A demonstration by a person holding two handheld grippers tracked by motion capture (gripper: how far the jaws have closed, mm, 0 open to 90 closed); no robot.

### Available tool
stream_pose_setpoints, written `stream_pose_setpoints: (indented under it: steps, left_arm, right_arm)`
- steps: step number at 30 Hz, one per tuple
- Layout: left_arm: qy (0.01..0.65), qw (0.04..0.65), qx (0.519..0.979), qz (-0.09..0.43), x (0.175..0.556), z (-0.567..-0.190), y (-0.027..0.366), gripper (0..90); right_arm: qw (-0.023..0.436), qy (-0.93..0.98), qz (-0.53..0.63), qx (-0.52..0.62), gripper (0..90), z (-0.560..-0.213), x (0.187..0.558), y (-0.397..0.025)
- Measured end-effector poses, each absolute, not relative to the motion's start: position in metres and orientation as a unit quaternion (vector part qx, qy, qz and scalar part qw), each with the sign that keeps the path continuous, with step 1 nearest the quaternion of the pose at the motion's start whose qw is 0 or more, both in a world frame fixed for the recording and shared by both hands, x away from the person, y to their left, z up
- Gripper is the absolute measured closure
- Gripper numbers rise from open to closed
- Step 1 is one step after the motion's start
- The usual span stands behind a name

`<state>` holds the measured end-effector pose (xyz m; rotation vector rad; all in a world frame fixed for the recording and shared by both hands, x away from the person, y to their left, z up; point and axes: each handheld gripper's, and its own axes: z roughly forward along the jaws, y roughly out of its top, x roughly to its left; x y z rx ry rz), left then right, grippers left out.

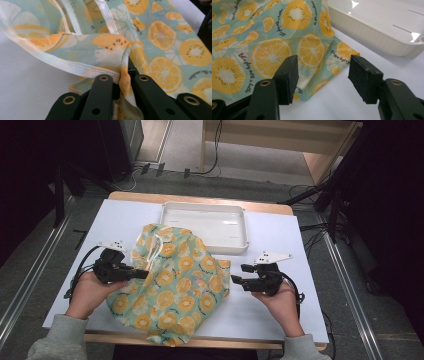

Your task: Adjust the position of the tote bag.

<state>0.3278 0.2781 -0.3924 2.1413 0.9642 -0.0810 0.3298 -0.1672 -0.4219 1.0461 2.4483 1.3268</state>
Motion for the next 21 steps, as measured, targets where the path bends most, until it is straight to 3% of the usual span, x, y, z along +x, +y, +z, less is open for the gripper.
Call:
stream_pose_setpoints:
  steps: [21]
  left_arm:
    - [0.317,0.402,0.858,-0.053,0.318,-0.371,0.22,89.4]
  right_arm:
    - [0.085,0.814,0.45,0.356,43.9,-0.413,0.327,-0.167]
